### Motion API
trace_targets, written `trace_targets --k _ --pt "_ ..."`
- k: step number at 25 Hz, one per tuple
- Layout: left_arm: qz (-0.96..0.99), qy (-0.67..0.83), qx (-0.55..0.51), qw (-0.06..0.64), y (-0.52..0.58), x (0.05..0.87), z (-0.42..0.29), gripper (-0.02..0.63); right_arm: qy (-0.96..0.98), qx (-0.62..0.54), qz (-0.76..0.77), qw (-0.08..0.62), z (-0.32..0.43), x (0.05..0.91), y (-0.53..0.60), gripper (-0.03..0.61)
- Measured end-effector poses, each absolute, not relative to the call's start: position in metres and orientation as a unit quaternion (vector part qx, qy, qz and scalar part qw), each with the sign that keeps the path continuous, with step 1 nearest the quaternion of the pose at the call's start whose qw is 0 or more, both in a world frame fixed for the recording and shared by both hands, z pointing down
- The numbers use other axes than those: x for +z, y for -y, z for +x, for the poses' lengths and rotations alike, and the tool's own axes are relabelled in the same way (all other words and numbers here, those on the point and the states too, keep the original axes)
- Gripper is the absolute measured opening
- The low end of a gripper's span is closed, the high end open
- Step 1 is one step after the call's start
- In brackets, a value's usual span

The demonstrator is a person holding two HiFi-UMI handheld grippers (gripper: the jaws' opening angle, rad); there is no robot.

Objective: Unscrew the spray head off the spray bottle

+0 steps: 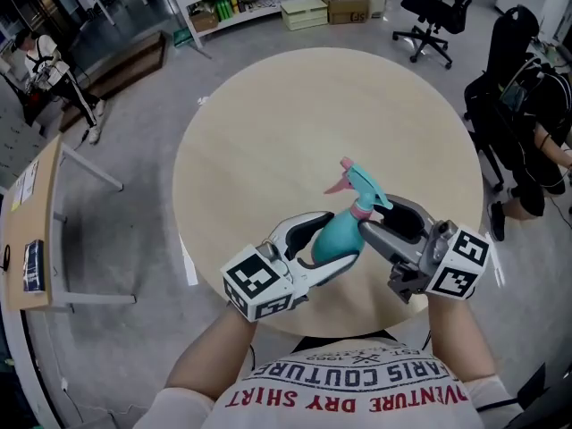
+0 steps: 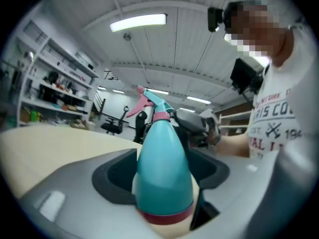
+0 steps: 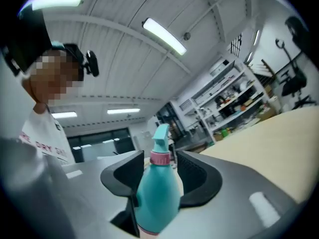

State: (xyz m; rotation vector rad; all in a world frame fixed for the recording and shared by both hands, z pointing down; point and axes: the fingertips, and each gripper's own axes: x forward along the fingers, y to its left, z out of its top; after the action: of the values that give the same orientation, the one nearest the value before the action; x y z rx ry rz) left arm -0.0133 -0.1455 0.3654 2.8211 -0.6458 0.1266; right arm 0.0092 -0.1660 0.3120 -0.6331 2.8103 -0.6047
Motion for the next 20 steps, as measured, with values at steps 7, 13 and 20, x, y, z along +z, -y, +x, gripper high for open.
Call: trace_targets --k 7,13,20 --pt "0.926 0.367 0.090 0.000 0.148 0.367 -0.017 0.316 -0.934 -0.174 -0.304 0.074 -0.003 0.317 0.170 0.192" --pt "0.919 0.377 0.116 -0.001 0.149 0.374 0.000 0.314 -0.930 -0.170 -0.319 0.066 0.011 0.319 0.173 0.137" --pt "0.934 0.334 0.129 0.005 0.144 0.379 0.002 0.314 -0.940 -0.169 -0.289 0.062 0.011 0.321 0.166 0.127"
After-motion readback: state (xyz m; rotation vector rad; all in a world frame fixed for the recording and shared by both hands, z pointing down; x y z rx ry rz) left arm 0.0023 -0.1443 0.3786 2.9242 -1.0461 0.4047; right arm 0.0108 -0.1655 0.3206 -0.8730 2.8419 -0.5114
